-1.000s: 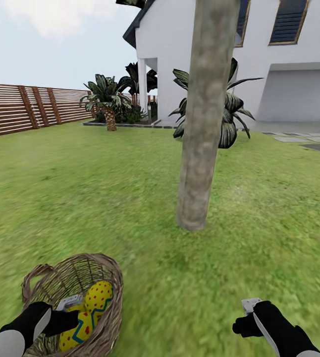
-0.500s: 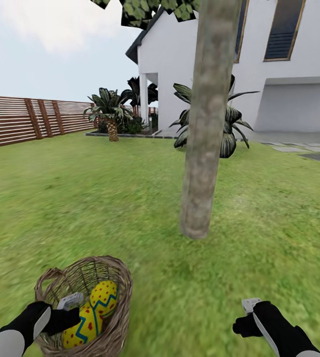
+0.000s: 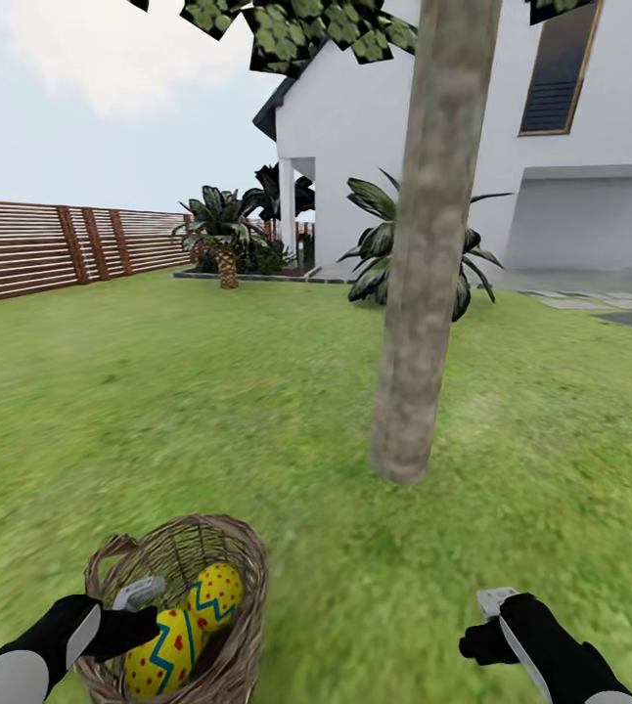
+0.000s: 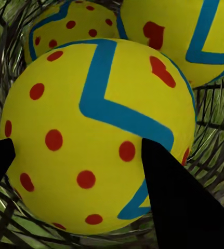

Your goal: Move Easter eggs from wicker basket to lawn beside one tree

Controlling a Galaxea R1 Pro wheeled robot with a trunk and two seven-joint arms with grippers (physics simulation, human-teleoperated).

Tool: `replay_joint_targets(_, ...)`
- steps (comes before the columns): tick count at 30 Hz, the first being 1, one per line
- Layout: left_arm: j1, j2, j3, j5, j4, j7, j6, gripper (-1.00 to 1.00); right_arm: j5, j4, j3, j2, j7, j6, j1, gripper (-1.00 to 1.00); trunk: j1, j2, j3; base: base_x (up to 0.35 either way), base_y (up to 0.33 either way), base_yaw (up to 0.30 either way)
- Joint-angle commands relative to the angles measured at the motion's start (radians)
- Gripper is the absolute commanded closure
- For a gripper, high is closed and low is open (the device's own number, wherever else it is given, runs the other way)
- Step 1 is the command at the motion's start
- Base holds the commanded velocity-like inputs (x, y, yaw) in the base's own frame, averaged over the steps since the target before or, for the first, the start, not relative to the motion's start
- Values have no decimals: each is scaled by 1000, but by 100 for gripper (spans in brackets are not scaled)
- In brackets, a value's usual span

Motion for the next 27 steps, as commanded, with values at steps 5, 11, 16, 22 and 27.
replay_joint_targets(5,0,-2,4,-3,0,-1,5,100,2,-2,4,-1,3,5,0,-100,-19,35,15,0,286,0)
replay_joint_targets(11,-1,-7,3,-2,0,-1,5,100,2,-1,4,0,3,5,0,-100,-42,77,33,-26,286,0)
replay_joint_targets(16,-1,-7,3,-1,0,-1,5,100,2,-2,4,0,3,5,0,-100,-62,112,49,-137,286,0)
replay_joint_targets(22,-1,-10,3,0,0,-1,5,100,2,-1,5,1,3,5,0,-100,-85,154,68,-149,285,0)
replay_joint_targets(27,-1,-29,3,-4,-1,-1,0,100,2,-1,4,5,3,5,0,-100,-104,189,84,-65,127,0)
